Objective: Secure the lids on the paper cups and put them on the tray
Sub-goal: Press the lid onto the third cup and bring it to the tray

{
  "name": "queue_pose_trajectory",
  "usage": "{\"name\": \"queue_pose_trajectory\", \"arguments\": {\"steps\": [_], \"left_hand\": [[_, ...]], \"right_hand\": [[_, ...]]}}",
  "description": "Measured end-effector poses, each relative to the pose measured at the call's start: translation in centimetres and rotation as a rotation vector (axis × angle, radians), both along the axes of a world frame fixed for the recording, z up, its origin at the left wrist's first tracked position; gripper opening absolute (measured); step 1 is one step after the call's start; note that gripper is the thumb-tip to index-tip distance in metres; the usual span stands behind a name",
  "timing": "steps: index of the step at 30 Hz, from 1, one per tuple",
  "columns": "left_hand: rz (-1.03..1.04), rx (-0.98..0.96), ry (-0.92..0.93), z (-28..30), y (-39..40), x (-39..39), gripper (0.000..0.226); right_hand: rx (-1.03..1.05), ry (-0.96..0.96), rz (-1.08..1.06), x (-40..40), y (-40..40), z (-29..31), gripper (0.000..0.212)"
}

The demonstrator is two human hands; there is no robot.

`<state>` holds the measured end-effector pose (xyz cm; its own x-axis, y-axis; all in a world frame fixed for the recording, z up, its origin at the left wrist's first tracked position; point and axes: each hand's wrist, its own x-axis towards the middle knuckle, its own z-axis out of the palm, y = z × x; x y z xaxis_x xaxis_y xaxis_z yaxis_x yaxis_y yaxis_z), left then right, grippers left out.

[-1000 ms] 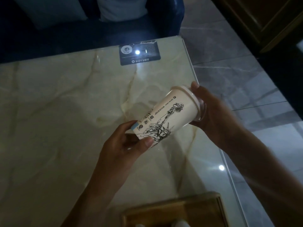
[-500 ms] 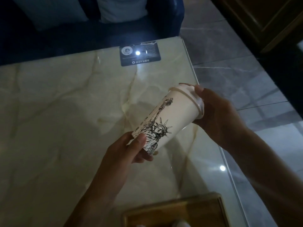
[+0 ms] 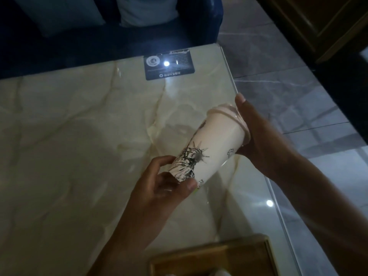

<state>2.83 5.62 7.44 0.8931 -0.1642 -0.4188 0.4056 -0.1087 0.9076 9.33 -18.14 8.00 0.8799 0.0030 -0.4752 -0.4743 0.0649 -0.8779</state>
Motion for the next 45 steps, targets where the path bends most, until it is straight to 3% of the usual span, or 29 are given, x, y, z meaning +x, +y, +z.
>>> {"name": "queue_pose_trajectory", "arguments": {"steps": [4, 8, 15, 18, 25, 32, 37, 43, 45], "left_hand": [[-0.008, -0.051, 0.013, 0.2, 0.6, 0.3, 0.038], [0.027, -0.093, 0.074, 0.3, 0.5, 0.2, 0.041], [0.038, -0.18, 0.212, 0.3, 0.0, 0.6, 0.048], [0.103, -0.185, 0.266, 0.2, -0.2, 0.6, 0.039], [-0.004, -0.091, 0.091, 0.3, -0.4, -0.4, 0.068], [0.025, -0.165, 0.182, 0.4, 0.2, -0.3, 0.045], [0.109, -0.274, 0.353, 0.4, 0.3, -0.1, 0.06], [0.125, -0.429, 0.405, 0.4, 0.8, 0.1, 0.041], [0.165, -0.433, 0.419, 0.1, 0.9, 0.1, 0.047]], "right_hand": [[0.095, -0.002, -0.04, 0.2, -0.1, 0.2, 0.052], [0.164, -0.034, -0.058, 0.3, 0.0, 0.2, 0.041], [0.281, -0.126, -0.068, 0.2, -0.1, 0.4, 0.041], [0.253, -0.147, -0.065, 0.2, 0.0, 0.5, 0.042], [0.065, -0.115, -0.067, 0.0, 0.3, 0.7, 0.045], [0.167, -0.092, -0.053, -0.2, 0.3, 0.8, 0.046], [0.183, -0.139, -0.045, -0.2, 0.2, 0.9, 0.053], [0.249, -0.192, 0.007, -0.3, 0.3, 0.7, 0.044], [0.237, -0.197, 0.006, -0.4, 0.3, 0.6, 0.042]]}}
